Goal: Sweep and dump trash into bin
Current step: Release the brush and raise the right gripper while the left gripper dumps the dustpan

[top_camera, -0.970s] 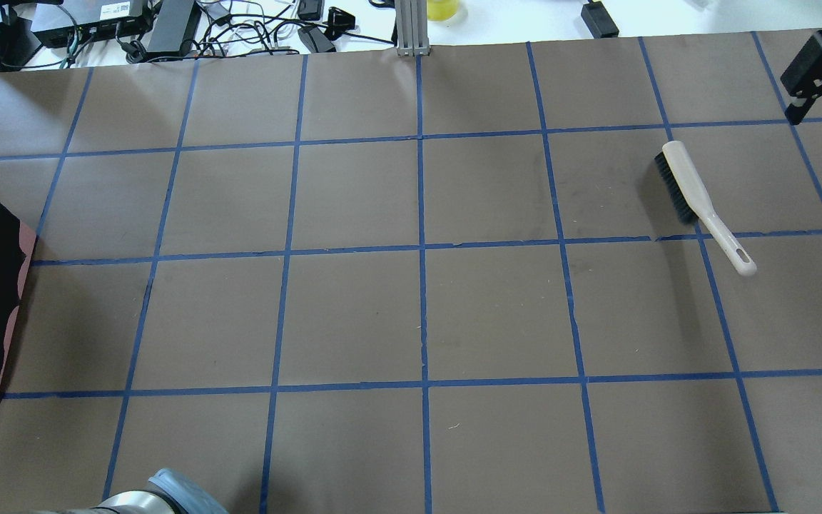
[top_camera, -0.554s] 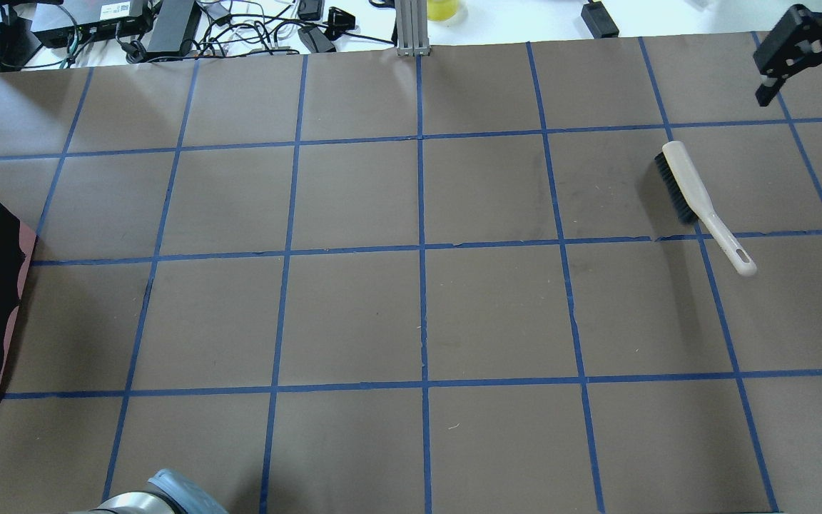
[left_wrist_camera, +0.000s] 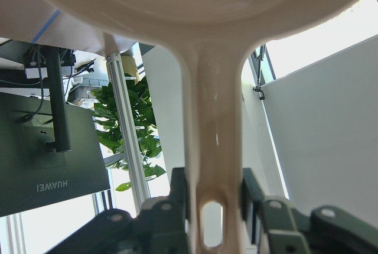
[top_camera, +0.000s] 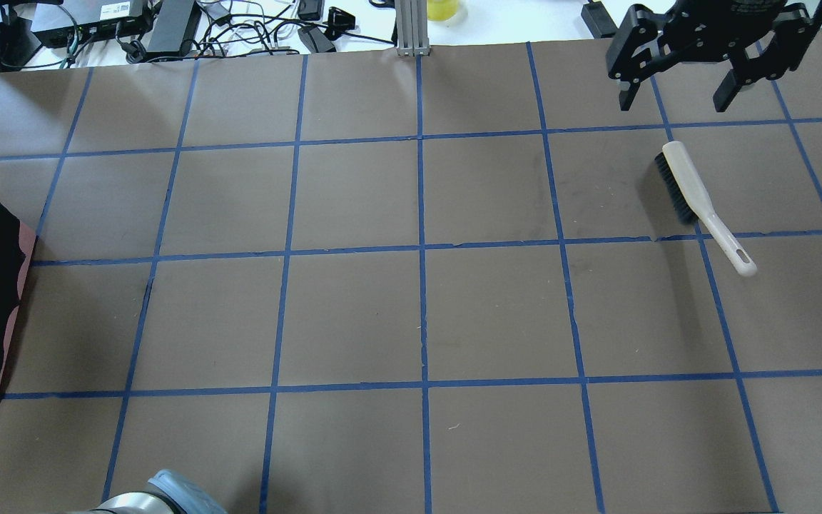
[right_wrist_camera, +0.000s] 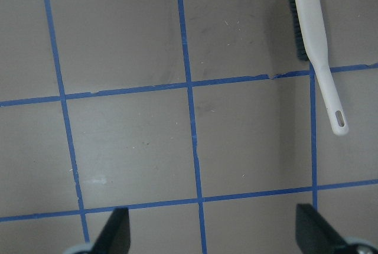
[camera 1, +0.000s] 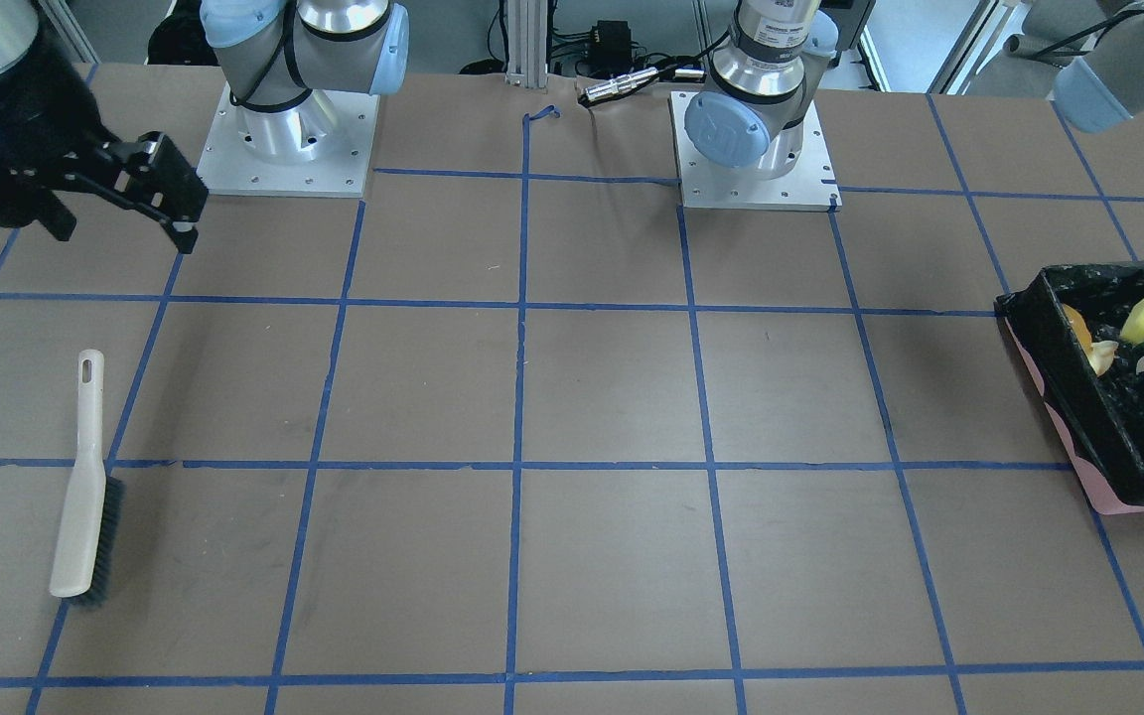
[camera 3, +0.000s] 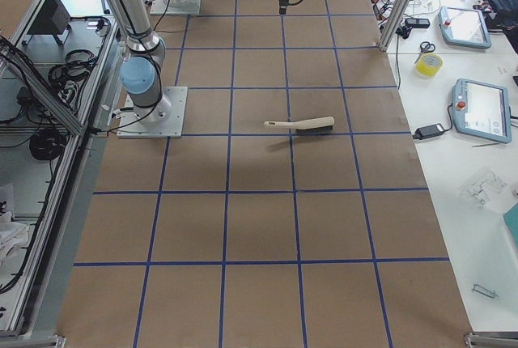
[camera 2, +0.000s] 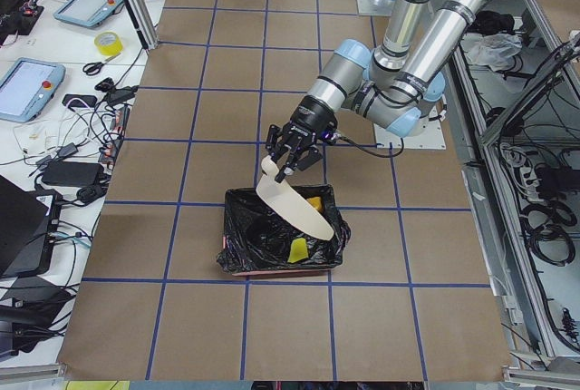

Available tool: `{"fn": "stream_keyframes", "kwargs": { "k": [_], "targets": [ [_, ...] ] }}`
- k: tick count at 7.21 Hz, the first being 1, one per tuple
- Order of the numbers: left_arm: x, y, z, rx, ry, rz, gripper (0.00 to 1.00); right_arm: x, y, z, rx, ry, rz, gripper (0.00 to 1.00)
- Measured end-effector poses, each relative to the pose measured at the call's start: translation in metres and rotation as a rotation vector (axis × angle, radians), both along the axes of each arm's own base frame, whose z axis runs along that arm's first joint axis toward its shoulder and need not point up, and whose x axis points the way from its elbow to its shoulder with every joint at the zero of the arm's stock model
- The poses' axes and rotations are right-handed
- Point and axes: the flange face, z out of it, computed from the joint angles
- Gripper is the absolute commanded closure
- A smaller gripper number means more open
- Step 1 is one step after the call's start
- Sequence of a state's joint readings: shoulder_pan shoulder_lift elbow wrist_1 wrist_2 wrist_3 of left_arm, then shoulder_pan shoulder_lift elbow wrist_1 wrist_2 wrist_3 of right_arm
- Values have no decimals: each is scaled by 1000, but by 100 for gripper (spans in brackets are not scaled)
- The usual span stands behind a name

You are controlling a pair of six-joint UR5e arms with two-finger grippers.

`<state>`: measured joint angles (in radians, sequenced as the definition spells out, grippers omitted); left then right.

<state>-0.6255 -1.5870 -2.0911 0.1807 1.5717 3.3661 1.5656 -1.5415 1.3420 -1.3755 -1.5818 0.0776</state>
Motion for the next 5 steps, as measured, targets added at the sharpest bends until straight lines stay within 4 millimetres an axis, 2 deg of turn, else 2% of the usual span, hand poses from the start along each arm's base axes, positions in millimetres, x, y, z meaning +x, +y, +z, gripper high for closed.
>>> {"fn": "stream_keyframes", "kwargs": {
  "k": [3,5],
  "targets": [
    [4,-6,4,40,52,-32,100,6,13,-15,17,0,13,0],
    [24,-23,25,148,230,-42,100,6,21,-12,-3,-5,15,0]
  ]
}}
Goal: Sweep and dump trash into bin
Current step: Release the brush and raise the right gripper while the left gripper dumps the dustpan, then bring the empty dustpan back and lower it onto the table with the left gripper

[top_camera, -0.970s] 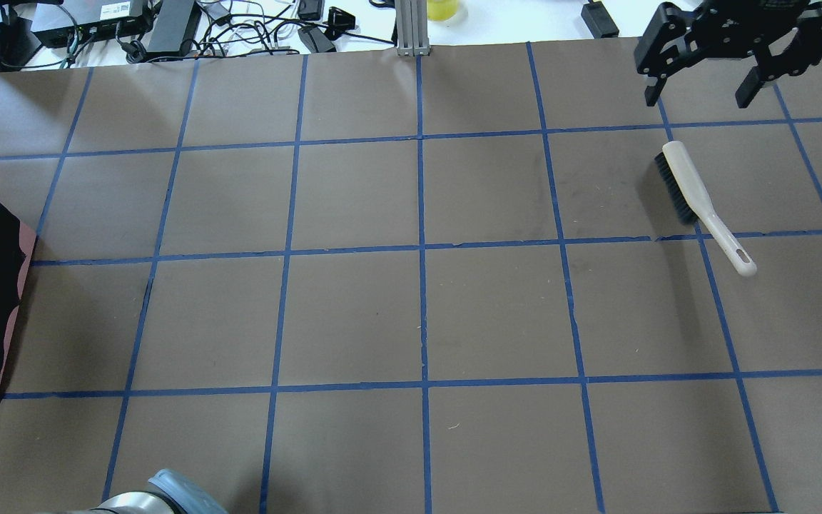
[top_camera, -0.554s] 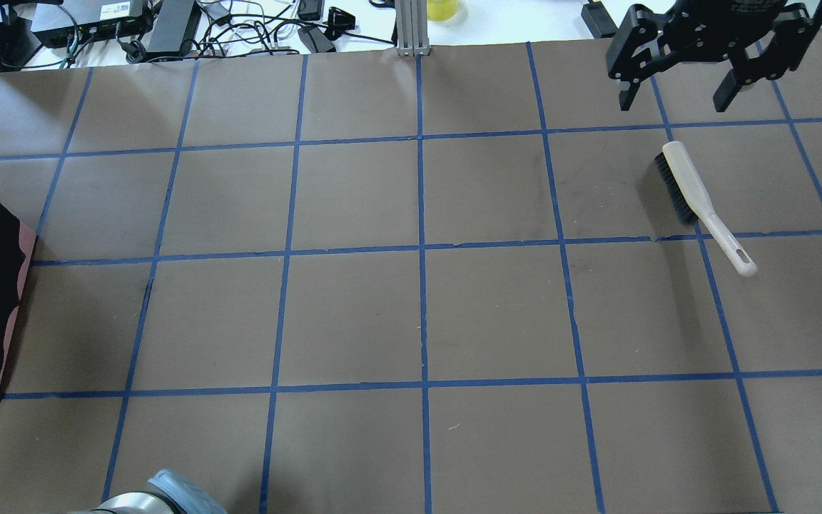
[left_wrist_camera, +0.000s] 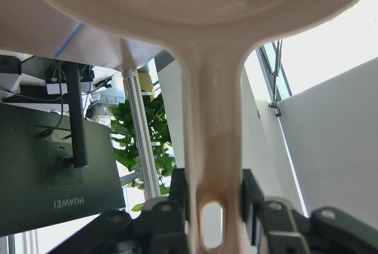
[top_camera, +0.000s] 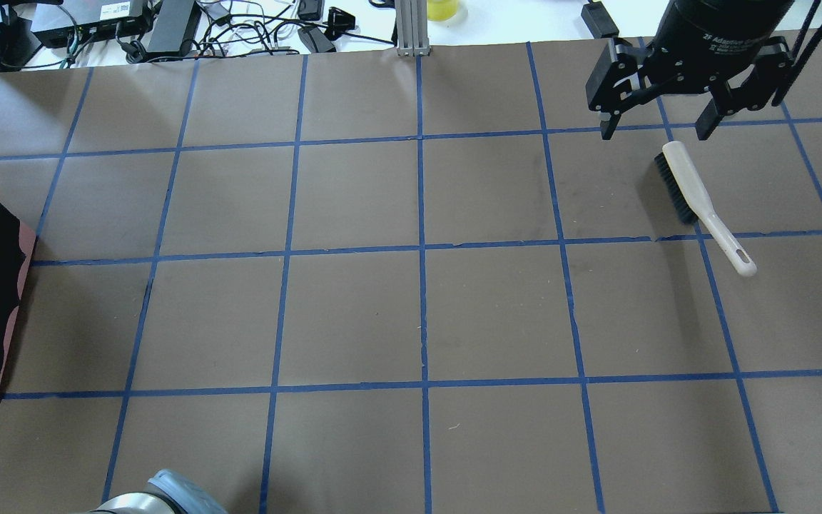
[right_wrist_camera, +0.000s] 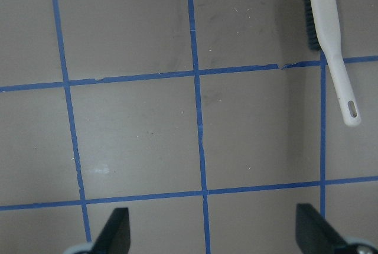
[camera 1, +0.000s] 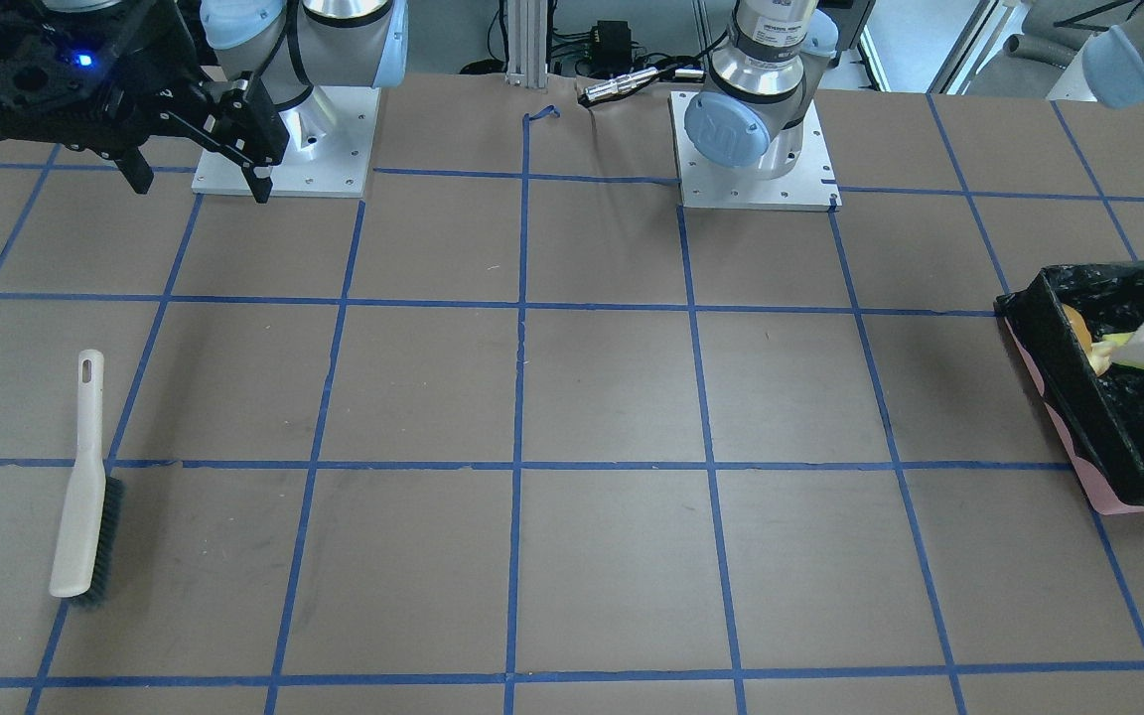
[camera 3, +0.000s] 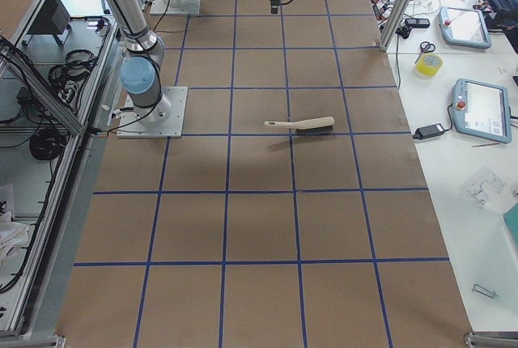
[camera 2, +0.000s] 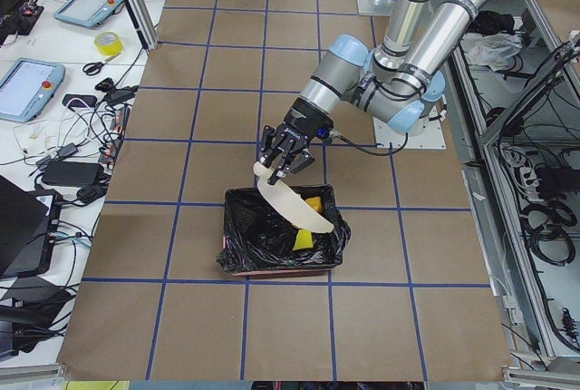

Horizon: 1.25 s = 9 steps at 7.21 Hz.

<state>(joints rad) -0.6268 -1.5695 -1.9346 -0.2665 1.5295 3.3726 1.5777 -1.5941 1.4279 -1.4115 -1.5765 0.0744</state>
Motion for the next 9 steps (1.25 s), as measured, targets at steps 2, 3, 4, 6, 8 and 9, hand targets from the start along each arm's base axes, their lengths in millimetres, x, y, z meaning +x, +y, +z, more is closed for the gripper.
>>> {"fn": "stream_keyframes", "kwargs": {
  "k": [2,3,4,6,8,9],
  "targets": [
    [16,-14,28,50,266,98,100,-1,1,1,-5,5,2,0],
    [19,-19,39,48,383,154,100,-1,1,1,-6,7,2,0],
    [20,-24,47,37,496,213,100,-1,1,1,-10,8,6,0],
    [15,-33,50,11,718,374,100,-1,0,2,-17,9,36,0],
    [-10,-61,37,9,846,468,100,-1,0,2,-17,8,45,0],
    [-32,-80,26,19,895,508,100,-1,0,1,-17,9,46,0]
  ]
}}
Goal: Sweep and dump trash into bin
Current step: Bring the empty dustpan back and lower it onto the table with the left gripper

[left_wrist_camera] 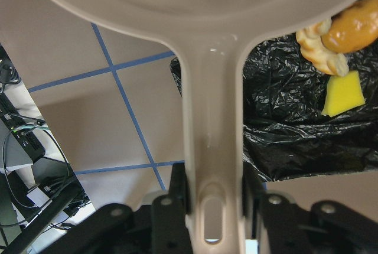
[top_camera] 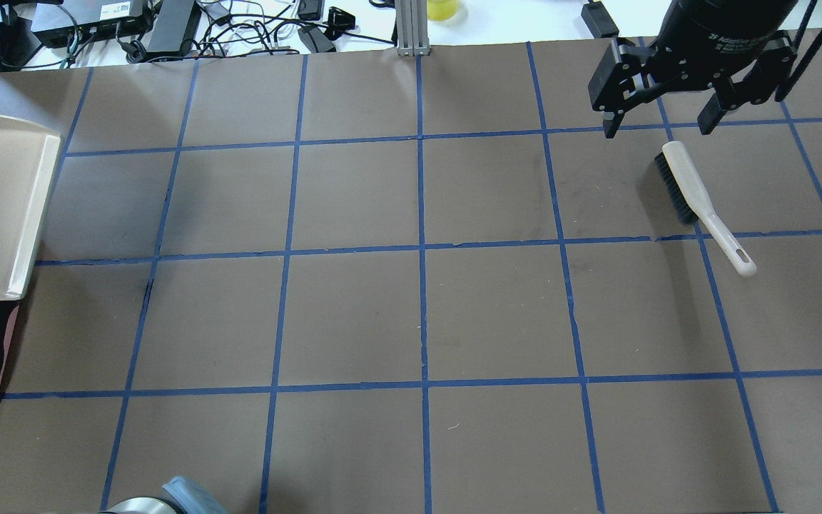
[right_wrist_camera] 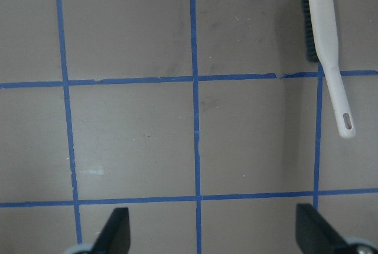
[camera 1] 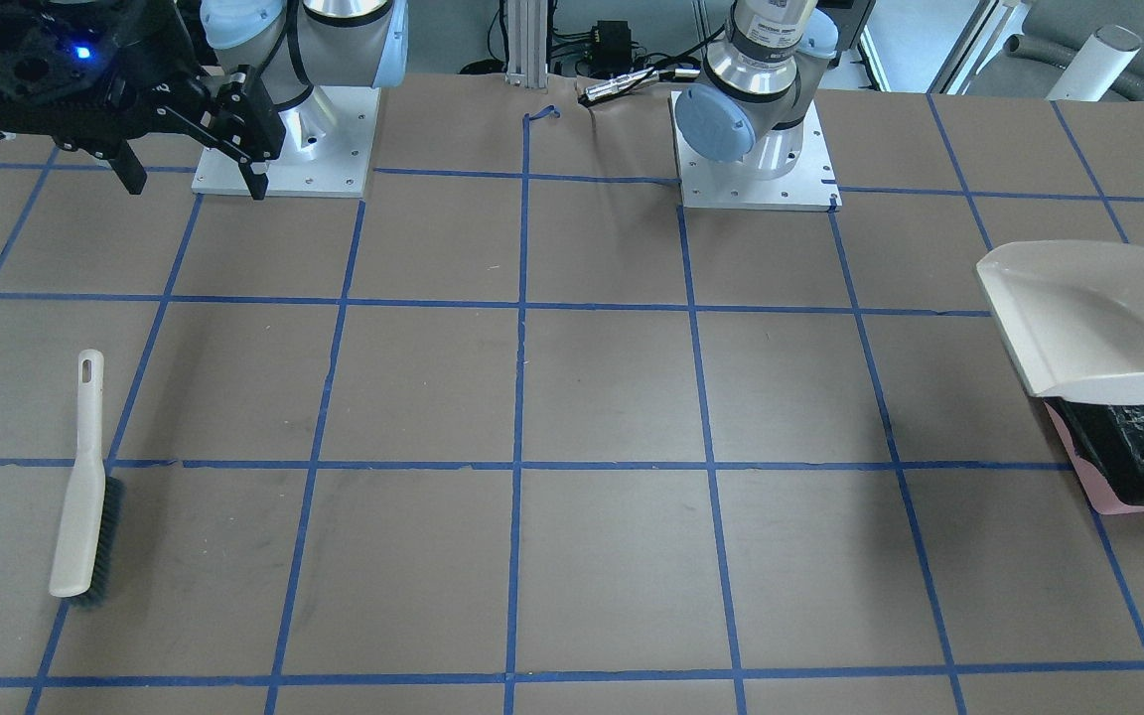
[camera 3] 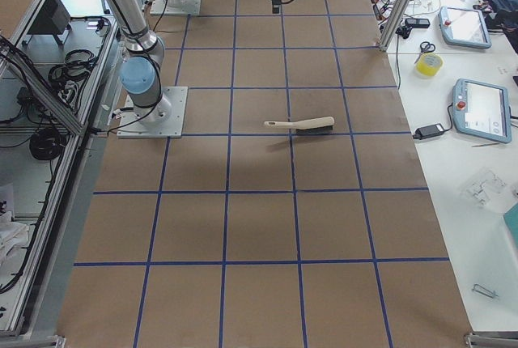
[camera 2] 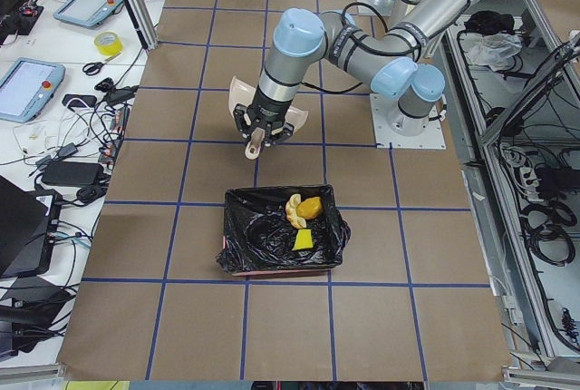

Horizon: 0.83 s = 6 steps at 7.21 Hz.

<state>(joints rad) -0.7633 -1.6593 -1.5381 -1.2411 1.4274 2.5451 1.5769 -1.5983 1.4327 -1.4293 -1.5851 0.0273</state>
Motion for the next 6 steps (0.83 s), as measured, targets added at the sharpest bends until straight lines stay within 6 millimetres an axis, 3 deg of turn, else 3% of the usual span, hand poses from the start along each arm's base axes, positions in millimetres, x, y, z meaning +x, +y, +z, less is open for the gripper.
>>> {"fn": "stream_keyframes", "kwargs": {
  "k": [2,6],
  "targets": [
    [-46,-41,-31,41,105,96,100,0,0,0,0,1,-1,0],
    [-169,-130,-129,199,211,188,100,0,0,0,0,1,-1,0]
  ]
}}
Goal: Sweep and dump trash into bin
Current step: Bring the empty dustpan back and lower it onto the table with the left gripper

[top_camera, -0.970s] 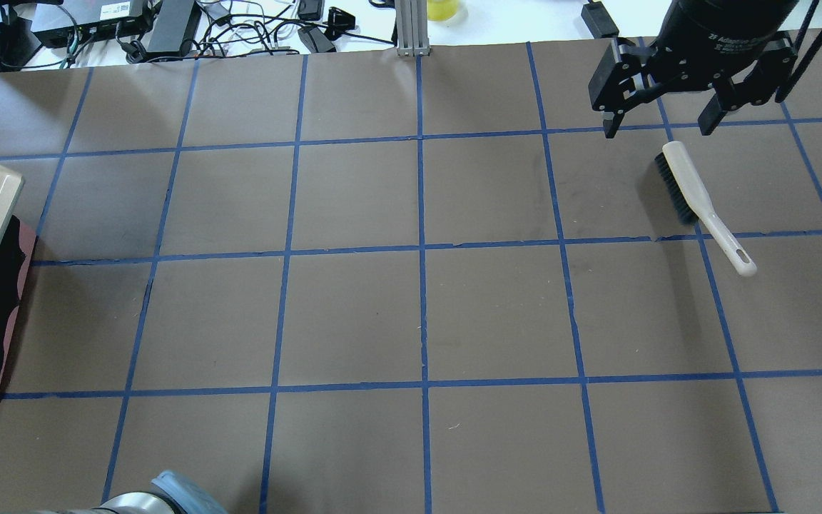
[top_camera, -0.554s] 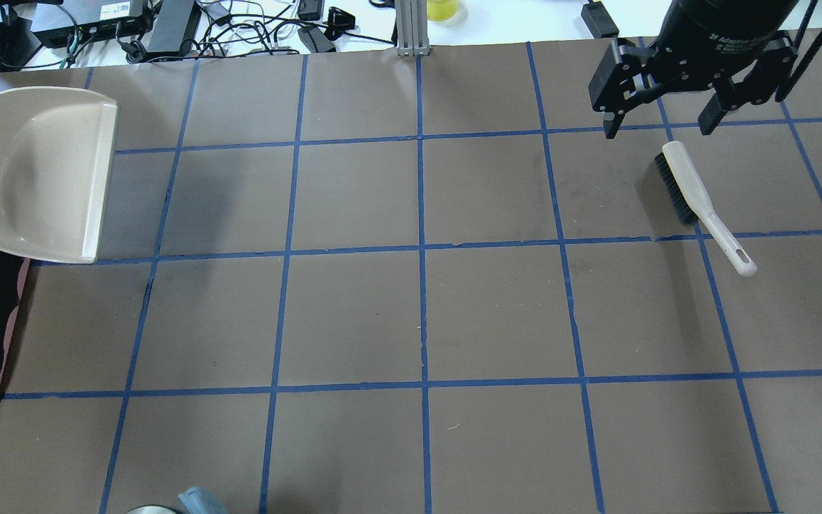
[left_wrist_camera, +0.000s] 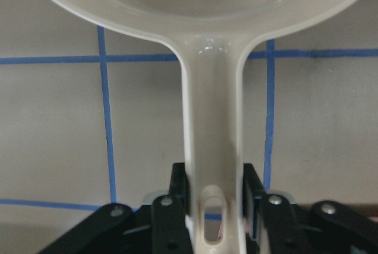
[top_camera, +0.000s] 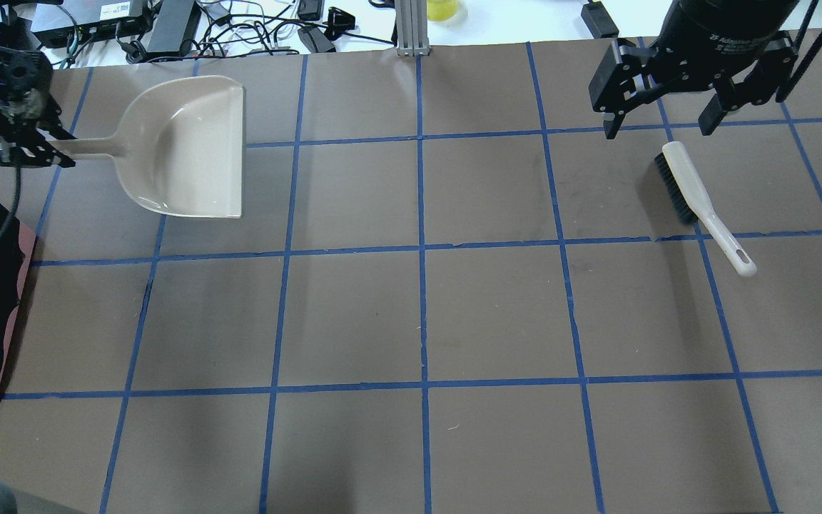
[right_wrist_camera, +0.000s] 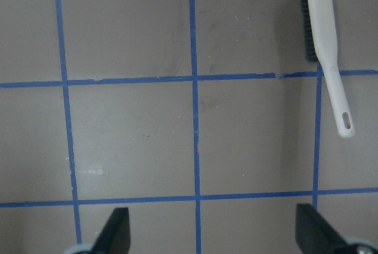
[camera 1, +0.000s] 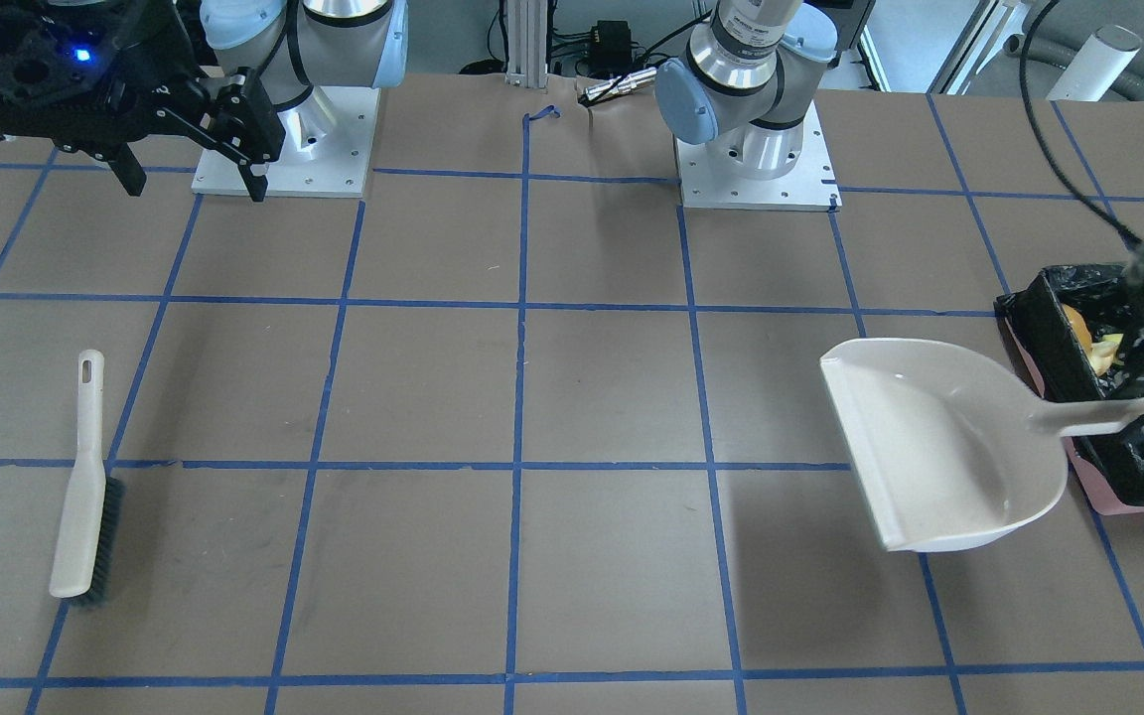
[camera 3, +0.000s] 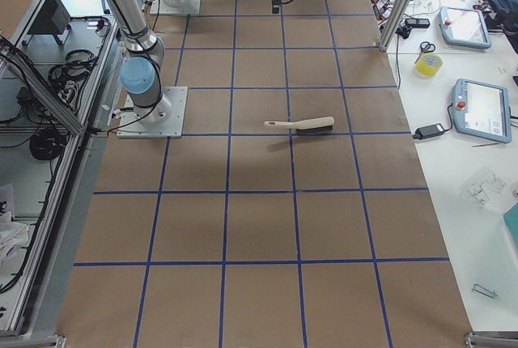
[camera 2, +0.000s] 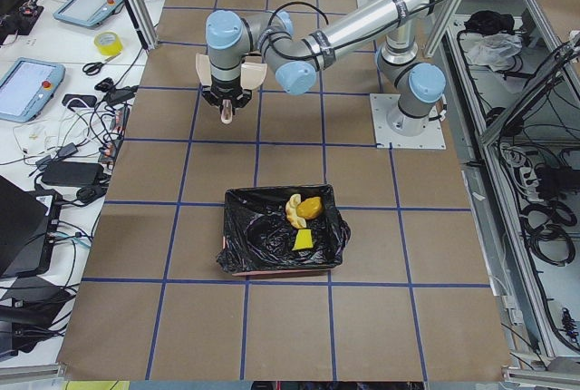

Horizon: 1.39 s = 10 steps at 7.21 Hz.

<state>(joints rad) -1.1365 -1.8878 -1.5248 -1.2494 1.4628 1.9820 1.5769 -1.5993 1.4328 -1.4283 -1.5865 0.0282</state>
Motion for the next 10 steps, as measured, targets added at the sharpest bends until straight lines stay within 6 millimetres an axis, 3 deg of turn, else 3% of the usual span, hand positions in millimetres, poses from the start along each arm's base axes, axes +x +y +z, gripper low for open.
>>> {"fn": "stream_keyframes", "kwargs": {
  "k": [2,4,6,10],
  "targets": [
    [-48,-33,-45,52,-41,-60,100,0,0,0,0,0,0,0],
    [-87,-53,-65,78,-102,-109,100,0,0,0,0,0,0,0],
    [-104,-66,-74,88,-117,-91,100,0,0,0,0,0,0,0],
    [-111,-79,-106,125,-127,-87,100,0,0,0,-1,-2,1,0]
  ]
}}
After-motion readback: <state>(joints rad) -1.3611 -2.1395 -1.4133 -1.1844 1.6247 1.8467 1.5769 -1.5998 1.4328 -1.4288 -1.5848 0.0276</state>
